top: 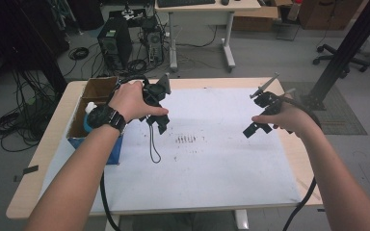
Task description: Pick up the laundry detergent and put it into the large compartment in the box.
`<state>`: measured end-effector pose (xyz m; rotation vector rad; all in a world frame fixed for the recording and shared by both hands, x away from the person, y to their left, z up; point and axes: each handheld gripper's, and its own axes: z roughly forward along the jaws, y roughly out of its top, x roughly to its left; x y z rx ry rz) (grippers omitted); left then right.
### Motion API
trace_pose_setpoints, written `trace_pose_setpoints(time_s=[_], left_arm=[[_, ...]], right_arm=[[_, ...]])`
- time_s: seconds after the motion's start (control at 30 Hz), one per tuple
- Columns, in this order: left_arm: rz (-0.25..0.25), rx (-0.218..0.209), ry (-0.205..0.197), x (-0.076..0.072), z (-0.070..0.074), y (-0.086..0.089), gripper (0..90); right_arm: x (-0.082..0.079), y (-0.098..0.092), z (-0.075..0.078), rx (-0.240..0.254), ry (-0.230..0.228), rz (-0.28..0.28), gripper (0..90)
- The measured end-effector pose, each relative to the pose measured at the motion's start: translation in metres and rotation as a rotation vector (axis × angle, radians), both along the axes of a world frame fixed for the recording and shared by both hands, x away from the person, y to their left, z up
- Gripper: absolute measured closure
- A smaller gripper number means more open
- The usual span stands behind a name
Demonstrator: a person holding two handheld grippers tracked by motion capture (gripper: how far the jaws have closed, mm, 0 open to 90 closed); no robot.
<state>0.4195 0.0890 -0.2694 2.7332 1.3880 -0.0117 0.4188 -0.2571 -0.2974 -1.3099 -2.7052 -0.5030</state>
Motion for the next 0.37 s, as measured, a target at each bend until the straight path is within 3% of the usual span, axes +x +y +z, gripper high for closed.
trace_pose_setpoints(time_s=[0.37], left_arm=[[0.009, -0.007, -0.004, 0.0009, -0.0022, 0.0003, 15.3]], right_arm=[[-0.0003, 0.0007, -0.0004, 0.002, 0.002, -0.002, 15.7]])
